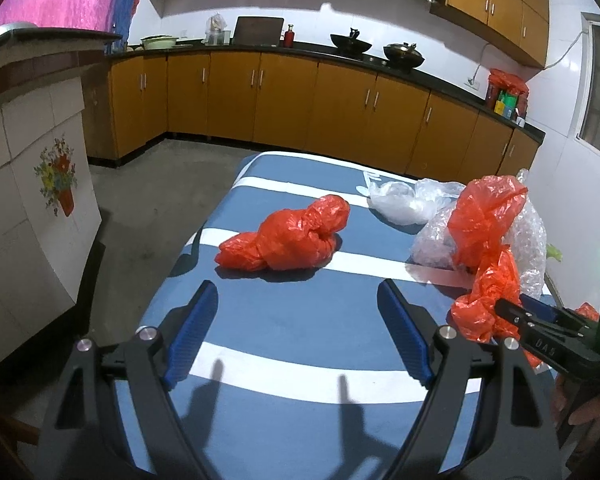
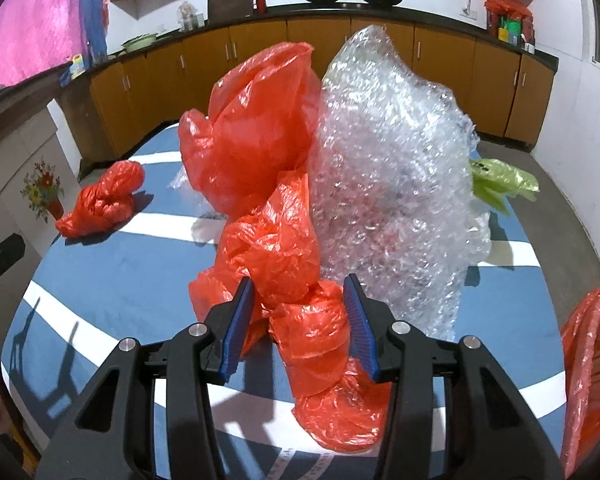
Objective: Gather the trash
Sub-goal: 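Move both tools back to the table and grasp a red bag with the right tool, then lift the red bag with the right tool toward the basket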
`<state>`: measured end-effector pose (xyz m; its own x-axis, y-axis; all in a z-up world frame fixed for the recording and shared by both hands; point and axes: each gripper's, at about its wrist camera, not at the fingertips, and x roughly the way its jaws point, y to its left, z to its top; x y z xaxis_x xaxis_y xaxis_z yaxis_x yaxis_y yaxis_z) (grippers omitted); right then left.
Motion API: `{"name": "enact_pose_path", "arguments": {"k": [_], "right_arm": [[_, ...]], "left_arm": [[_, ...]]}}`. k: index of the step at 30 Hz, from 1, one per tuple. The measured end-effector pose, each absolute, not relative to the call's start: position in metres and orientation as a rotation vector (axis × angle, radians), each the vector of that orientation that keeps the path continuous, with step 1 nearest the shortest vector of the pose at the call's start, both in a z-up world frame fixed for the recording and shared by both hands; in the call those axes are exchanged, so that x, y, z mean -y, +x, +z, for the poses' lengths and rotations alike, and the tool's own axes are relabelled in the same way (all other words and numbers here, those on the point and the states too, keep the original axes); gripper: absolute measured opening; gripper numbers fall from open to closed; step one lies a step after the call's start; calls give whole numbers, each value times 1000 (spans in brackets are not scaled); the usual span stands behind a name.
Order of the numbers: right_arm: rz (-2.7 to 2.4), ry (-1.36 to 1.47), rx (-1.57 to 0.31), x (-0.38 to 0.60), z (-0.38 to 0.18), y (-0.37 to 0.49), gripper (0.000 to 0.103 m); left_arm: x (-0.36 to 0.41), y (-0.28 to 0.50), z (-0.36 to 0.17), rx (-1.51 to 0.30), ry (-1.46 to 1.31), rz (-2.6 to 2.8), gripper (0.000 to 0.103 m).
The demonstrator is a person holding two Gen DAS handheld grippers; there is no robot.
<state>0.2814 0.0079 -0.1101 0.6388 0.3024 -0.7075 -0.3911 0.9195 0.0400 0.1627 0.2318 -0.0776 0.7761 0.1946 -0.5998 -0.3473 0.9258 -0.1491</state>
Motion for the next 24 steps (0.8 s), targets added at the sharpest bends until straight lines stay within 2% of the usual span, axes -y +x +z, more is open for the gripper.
{"name": "enact_pose_path", "arguments": {"k": [7, 9, 12, 14, 24], "right_arm": [[397, -133, -820, -5, -115, 285, 47], [402, -146, -815, -4, -114, 283, 34], [411, -116, -811, 2, -112, 282, 25], [413, -100, -804, 4, -111, 280, 23], [456, -88, -691, 13, -79, 249, 22]], "left_arm": [[-222, 166, -78, -623, -248, 274, 81], [-220, 166, -78, -625, -250, 271, 81], [-218, 167, -78, -627, -250, 265, 81], [-216, 166, -77, -625, -248, 263, 81], [-206, 170, -68, -611, -239, 240, 81]]}}
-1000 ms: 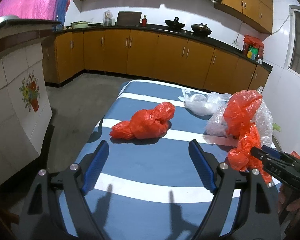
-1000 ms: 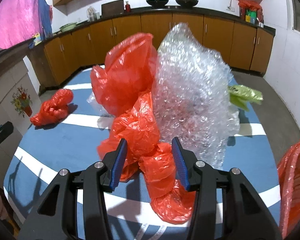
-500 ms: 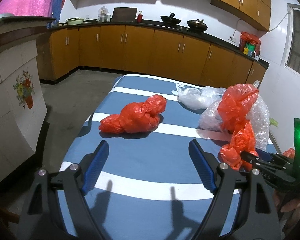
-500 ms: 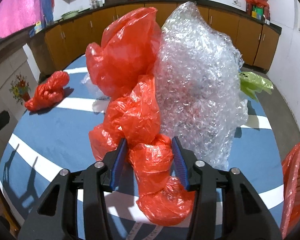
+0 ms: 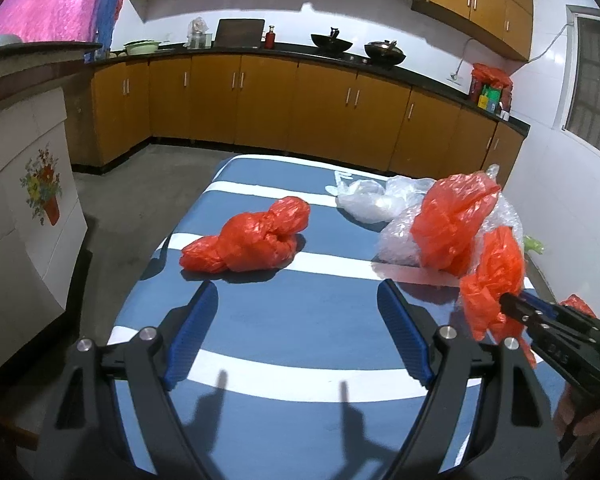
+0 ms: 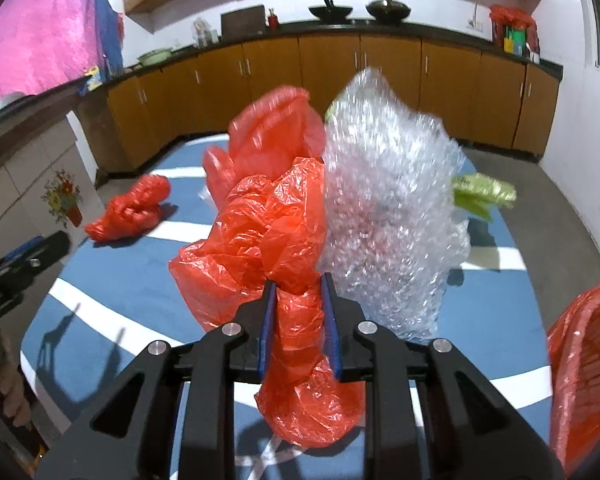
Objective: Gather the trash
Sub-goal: 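Lift the red bag with the right tool toward the basket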
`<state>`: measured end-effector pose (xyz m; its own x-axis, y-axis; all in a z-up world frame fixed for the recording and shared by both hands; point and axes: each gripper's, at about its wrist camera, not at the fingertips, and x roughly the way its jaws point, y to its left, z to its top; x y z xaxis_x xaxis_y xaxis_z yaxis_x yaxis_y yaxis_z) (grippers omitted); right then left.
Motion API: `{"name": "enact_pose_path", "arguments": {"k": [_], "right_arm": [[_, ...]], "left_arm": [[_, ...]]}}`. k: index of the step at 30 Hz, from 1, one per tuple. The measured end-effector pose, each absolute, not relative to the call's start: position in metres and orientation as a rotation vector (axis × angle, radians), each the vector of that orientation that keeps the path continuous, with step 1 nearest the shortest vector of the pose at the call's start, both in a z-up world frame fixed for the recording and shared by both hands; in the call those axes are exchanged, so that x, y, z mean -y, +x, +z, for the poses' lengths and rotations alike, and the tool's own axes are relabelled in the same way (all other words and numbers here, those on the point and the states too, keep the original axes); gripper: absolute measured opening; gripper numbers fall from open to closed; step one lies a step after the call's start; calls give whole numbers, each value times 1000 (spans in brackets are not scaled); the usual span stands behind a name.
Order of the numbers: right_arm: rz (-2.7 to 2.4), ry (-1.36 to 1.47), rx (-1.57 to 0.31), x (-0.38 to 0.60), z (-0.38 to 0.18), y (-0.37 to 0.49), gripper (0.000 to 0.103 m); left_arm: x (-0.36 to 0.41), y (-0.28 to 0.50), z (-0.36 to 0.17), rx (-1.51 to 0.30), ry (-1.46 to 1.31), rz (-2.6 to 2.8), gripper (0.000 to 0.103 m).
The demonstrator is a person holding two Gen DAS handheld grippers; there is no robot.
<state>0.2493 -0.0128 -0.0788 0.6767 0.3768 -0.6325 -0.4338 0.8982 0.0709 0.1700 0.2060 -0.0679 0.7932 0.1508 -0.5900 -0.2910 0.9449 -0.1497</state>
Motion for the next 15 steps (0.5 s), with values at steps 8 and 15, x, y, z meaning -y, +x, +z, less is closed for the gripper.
{"name": "enact_pose_path", "arguments": {"k": [8, 15], "right_arm": [[357, -49, -619, 55, -57, 236, 22], [228, -4, -609, 101, -52, 239, 22]], "left_arm": [[-177, 185, -58, -604, -210, 177, 81], [-131, 209, -46, -590, -176, 80, 81]]}}
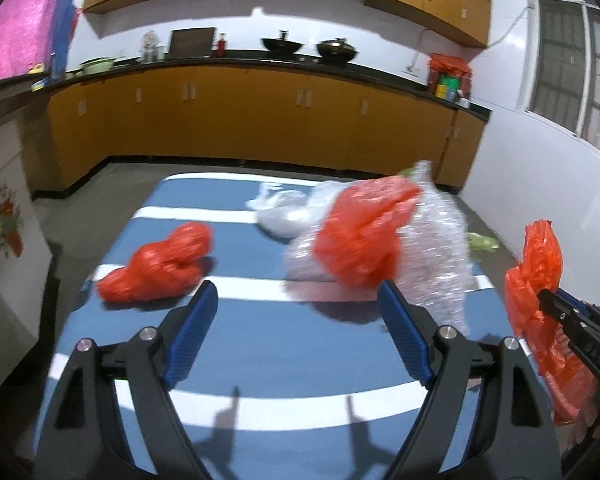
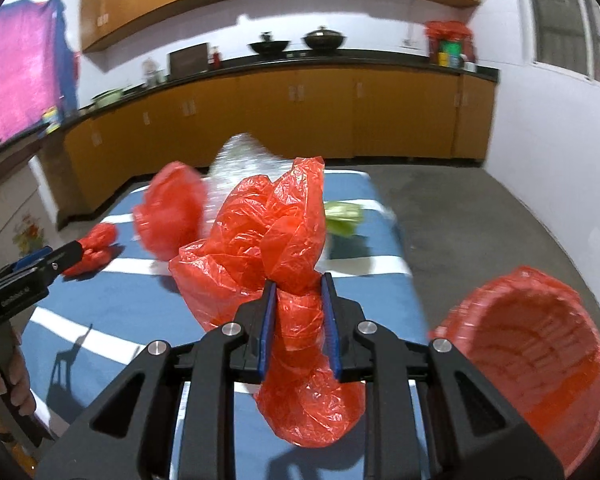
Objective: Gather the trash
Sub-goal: 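Lift the red bag with the right tool toward the basket, then close the left tool on another red bag while the right tool holds its red bag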
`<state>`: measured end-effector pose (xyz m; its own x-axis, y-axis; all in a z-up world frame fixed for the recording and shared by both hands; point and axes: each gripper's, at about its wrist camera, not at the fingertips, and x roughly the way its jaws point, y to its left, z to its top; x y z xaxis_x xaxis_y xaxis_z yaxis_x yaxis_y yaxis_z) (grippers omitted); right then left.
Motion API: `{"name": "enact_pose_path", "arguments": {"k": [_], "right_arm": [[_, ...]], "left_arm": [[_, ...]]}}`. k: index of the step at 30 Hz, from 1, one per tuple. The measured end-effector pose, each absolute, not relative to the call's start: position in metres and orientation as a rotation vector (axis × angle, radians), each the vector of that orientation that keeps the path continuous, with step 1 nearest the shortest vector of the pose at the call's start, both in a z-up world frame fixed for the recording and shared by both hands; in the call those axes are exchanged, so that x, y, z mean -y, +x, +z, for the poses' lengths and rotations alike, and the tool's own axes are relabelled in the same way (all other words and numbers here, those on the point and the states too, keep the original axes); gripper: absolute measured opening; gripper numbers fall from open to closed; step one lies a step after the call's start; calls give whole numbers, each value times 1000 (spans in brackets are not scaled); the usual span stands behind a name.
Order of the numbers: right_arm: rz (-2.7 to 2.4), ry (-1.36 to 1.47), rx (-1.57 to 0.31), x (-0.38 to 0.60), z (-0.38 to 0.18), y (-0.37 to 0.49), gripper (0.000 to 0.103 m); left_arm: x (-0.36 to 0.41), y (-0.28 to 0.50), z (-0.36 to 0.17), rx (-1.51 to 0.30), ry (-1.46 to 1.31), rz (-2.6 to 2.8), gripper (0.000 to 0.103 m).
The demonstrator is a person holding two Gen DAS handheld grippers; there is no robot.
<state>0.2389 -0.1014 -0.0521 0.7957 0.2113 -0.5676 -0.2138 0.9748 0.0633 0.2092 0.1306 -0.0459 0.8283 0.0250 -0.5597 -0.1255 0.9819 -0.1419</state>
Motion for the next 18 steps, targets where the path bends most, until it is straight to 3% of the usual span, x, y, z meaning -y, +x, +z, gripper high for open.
{"name": "enact_pose_path", "arguments": {"k": [8, 18], "right_arm": [[175, 33, -610, 136, -51, 241, 22], [199, 67, -624, 143, -56, 245, 22]], "left_arm": [[-71, 248, -38, -586, -130, -8, 80], [-83, 295, -32, -586, -101, 107, 80]]}}
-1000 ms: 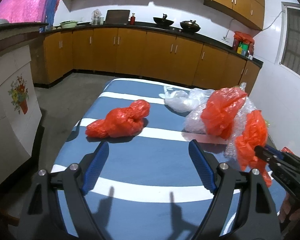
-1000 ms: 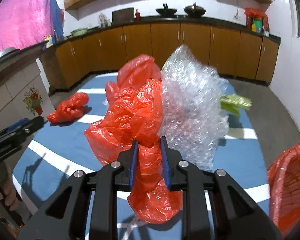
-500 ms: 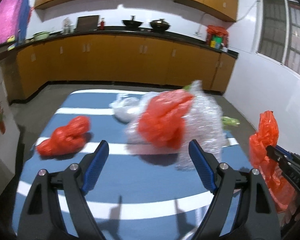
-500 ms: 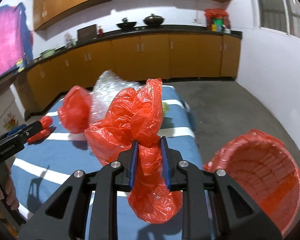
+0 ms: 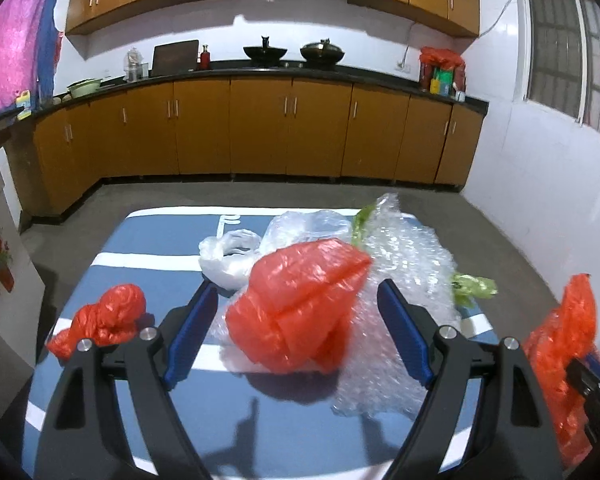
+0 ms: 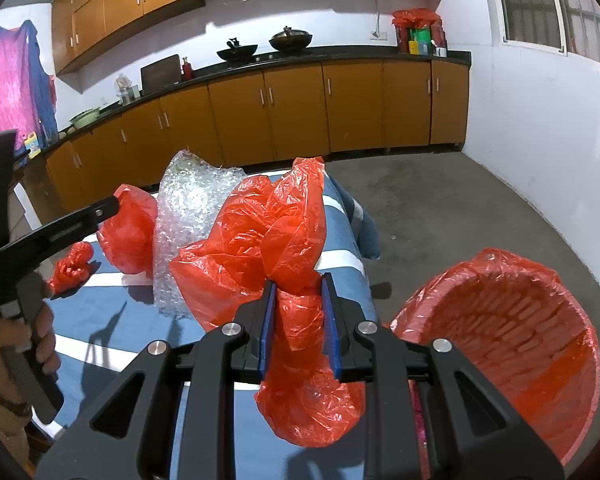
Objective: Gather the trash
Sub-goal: 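Close the left tool on another red bag while the right tool holds its red bag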
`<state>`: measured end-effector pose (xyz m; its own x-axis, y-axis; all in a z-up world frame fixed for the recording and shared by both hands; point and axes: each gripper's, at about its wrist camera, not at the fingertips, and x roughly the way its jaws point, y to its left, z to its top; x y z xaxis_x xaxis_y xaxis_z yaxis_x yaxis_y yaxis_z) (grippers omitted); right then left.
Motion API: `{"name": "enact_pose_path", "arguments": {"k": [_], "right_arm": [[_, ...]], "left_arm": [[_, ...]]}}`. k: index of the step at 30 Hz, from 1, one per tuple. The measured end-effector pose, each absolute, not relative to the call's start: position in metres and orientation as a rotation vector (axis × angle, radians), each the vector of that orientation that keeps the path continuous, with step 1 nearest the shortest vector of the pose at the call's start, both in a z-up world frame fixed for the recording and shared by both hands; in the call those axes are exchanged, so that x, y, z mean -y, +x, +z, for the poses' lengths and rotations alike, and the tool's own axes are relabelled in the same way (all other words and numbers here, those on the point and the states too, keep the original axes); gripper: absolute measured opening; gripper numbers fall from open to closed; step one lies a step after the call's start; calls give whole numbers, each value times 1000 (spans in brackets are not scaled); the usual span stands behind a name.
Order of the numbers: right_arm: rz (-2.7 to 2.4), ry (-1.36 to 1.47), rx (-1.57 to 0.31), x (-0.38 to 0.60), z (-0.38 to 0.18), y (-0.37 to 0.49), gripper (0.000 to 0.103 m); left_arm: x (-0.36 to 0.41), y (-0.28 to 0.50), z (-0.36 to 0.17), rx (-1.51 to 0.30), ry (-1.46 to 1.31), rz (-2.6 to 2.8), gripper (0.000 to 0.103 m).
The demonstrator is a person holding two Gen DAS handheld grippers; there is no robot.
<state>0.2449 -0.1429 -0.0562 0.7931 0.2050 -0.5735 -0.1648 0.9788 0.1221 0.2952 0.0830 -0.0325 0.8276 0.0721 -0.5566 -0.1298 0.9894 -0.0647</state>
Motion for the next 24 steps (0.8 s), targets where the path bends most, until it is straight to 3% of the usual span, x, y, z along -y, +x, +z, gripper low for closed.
{"name": "enact_pose_path", "arguments": {"k": [5, 8, 10, 13, 16, 24], "right_arm": [[205, 68, -640, 140, -60, 245, 22], [205, 64, -647, 139, -60, 244, 22], [205, 62, -646, 139, -59, 243, 22], [205, 64, -642, 139, -56, 242, 22], [210, 73, -641, 139, -55, 241, 22], [233, 69, -629, 134, -51, 234, 22]], "left_arm": [[-77, 307, -37, -599, -48, 99, 78], [-77, 316, -44, -632, -44, 85, 59], [-81, 321, -49, -661, -56, 71, 37], [-91, 319, -53, -679, -94, 50, 11], [-101, 308, -52, -669, -121, 40, 6], [-129, 265, -34, -620, -159, 45, 5]]}}
